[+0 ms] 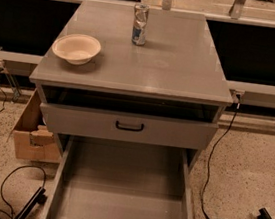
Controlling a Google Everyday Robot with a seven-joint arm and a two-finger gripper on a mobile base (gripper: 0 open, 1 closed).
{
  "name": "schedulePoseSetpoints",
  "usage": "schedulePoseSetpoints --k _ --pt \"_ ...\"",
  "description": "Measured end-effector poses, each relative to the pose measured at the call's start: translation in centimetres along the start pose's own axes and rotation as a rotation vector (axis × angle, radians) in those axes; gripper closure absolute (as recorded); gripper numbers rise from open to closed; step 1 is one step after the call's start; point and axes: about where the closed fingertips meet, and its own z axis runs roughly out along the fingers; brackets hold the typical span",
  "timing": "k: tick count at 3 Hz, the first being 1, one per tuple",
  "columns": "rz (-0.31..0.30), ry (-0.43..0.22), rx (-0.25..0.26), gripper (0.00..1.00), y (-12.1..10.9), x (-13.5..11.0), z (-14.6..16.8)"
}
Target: Close middle drawer
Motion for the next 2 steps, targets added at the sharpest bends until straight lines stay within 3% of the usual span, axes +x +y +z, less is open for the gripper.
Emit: schedulePoseSetpoints --k 1,2 --pt "-0.018 -0.023 0.039 1.0 -1.9 -0.7 1.0" --pt "-0.065 -0.041 0.091 1.0 -5.6 -2.4 1.9"
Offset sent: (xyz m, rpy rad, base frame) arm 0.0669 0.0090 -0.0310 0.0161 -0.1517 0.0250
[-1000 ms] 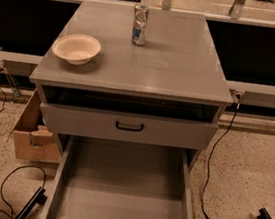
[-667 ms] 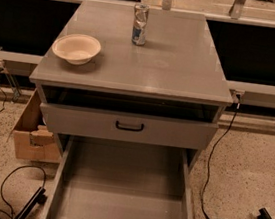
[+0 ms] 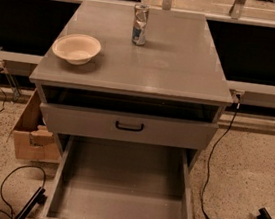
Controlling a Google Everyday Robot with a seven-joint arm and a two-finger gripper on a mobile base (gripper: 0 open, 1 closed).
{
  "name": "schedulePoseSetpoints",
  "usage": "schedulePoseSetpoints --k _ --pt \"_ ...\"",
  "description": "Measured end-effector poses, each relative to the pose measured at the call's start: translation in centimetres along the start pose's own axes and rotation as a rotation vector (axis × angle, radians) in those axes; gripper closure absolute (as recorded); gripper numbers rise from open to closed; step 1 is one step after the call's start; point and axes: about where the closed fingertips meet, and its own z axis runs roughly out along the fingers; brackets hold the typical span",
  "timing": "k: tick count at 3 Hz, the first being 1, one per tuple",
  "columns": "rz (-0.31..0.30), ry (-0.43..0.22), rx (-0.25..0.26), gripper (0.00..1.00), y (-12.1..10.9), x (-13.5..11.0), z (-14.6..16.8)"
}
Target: Close middle drawer
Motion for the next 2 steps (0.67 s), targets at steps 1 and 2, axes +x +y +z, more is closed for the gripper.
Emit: schedulePoseSetpoints --k 1,2 --pt "0.0 0.0 0.0 1.0 0.0 0.0 0.0" --pt "-0.019 -0.026 0.019 1.0 -2.2 -1.0 1.4"
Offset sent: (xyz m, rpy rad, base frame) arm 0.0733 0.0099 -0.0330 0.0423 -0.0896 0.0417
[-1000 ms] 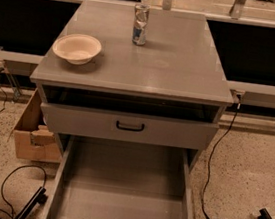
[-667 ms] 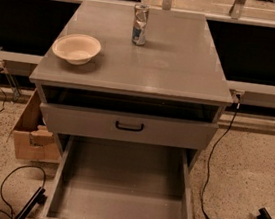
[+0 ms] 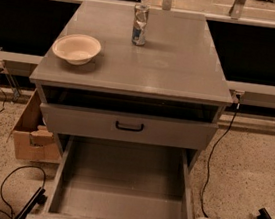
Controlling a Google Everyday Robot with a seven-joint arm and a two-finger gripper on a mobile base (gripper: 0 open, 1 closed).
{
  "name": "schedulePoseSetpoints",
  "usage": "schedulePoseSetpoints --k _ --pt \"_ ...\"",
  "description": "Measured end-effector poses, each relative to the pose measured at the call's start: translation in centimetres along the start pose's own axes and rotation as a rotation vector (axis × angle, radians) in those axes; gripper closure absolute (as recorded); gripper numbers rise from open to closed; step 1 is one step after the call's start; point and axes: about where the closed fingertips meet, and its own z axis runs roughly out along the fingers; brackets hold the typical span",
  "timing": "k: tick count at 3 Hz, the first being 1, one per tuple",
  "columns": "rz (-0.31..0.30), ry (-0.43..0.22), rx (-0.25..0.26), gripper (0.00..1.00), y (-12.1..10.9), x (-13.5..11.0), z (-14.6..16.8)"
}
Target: Close middle drawer
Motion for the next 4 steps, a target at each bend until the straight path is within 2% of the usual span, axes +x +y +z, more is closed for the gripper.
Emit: schedulePoseSetpoints --k 1,2,3,4 --pt "-0.002 -0.002 0.001 1.0 -0.1 -0.1 0.1" --pt "-0.028 -0.026 0.029 1.0 -3.8 -1.4 1.6" --pt "-0.044 -0.046 0.047 1.0 -6.1 -2.1 2.7" --pt "-0.089 -0.073 0.099 1.0 -12.8 -3.7 4.0"
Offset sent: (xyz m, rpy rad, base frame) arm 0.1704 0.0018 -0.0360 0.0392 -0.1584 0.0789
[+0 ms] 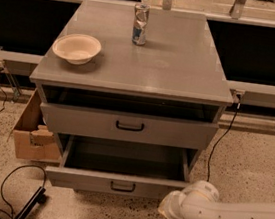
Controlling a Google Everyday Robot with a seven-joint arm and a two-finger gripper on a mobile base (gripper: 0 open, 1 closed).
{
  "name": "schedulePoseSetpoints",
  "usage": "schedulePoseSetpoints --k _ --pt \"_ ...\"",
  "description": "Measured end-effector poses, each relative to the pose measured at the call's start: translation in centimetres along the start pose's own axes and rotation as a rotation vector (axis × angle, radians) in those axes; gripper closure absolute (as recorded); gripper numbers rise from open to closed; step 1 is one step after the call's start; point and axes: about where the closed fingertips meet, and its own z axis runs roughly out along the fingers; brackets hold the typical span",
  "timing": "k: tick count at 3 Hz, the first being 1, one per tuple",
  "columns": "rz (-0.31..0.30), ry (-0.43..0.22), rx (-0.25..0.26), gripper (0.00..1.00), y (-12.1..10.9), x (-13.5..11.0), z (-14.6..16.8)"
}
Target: Close middle drawer
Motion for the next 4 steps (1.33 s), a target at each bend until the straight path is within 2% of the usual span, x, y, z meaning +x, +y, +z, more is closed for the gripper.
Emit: schedulePoseSetpoints --k 1,2,4 --pt "-0.031 -0.013 0.04 1.0 -5.6 -0.7 1.4" --pt "-0.036 -0.014 0.05 1.0 -7.2 -1.0 1.7" --pt "-0.047 -0.02 0.079 1.0 -11.7 -1.7 1.7"
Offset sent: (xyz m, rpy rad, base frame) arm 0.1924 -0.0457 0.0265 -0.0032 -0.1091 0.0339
